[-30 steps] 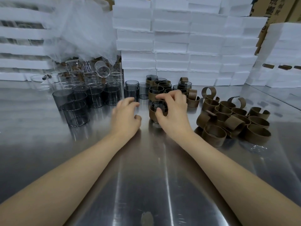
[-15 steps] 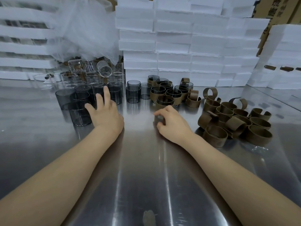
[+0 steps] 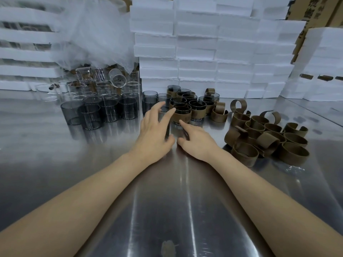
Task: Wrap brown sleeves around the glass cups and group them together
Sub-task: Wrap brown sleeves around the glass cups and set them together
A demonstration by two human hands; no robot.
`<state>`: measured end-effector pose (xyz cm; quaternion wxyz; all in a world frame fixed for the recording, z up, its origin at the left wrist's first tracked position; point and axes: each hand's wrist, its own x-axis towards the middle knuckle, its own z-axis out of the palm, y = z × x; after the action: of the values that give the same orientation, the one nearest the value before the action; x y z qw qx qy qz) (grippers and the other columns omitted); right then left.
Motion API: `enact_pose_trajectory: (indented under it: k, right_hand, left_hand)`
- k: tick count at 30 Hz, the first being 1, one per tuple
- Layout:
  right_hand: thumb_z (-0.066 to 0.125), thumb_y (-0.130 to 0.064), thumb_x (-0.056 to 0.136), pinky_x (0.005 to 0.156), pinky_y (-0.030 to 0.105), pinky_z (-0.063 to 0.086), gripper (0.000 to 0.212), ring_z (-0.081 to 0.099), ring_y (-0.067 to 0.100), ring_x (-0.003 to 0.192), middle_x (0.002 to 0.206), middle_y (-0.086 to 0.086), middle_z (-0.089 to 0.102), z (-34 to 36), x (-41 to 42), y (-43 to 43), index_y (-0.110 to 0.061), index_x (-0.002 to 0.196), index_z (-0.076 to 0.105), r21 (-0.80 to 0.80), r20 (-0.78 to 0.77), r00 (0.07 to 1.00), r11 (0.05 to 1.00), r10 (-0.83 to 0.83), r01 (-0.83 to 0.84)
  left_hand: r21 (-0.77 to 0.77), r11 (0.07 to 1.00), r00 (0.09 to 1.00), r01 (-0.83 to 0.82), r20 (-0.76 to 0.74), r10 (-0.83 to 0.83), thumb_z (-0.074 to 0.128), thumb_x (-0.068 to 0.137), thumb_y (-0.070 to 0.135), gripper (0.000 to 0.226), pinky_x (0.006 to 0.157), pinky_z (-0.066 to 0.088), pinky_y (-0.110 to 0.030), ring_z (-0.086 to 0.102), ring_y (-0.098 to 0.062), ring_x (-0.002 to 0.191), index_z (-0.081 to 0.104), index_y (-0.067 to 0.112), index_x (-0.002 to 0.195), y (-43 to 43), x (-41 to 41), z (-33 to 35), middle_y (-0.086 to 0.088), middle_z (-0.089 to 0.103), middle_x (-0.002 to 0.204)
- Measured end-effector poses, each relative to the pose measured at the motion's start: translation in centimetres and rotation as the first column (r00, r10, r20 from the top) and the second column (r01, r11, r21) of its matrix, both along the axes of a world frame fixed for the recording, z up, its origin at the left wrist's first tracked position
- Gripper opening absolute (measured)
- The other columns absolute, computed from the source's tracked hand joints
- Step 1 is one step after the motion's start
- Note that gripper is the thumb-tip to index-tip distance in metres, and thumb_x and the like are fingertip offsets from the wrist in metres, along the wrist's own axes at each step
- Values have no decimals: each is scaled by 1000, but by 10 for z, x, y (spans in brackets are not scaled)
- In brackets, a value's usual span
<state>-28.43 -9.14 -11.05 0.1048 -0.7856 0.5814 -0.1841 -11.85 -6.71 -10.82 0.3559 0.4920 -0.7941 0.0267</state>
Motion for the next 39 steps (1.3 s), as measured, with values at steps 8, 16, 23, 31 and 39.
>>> enact_pose_trajectory:
  k: [8,16,23,31,39]
  right_hand:
    - [61,-26,86,103,32,41,50,51,19,126,135,0,58,0,1,2,-21,135,51,-42,214,975,998,62,-55]
    - [78,-28,77,86,19,47,47,57,2,96,110,-11,62,0,-1,2,-25,119,57,-100,389,914,991,120,-88]
    - [81,-22,73,88,26,46,65,51,6,105,121,-2,48,2,5,5,-21,127,45,-318,518,842,948,151,25]
    - [80,-8,71,95,3,33,70,40,-19,110,127,1,50,3,3,5,-22,133,50,-377,504,831,926,236,-34]
    - [85,-6,66,97,9,37,69,50,7,117,125,2,57,4,4,5,-21,126,55,-347,573,790,938,217,-6]
  left_hand:
    - [400,916,966,-3,-236,106,64,90,42,66,94,40,-18,52,-15,122,36,14,144,-13,12,-5,0,47,142]
    - [244,964,983,105,-172,-64,62,91,33,48,86,41,-22,55,-5,104,47,27,136,-11,13,-7,7,56,126]
    - [216,929,860,301,-483,-166,65,90,41,63,93,54,-33,60,-8,113,37,30,145,1,0,1,12,47,140]
    - [196,930,854,310,-488,-182,72,86,29,62,91,44,-11,59,-3,108,42,31,140,4,0,3,12,50,136]
    - [198,920,833,338,-517,-195,65,91,19,58,82,46,-10,60,-1,106,42,35,142,2,0,3,19,47,132]
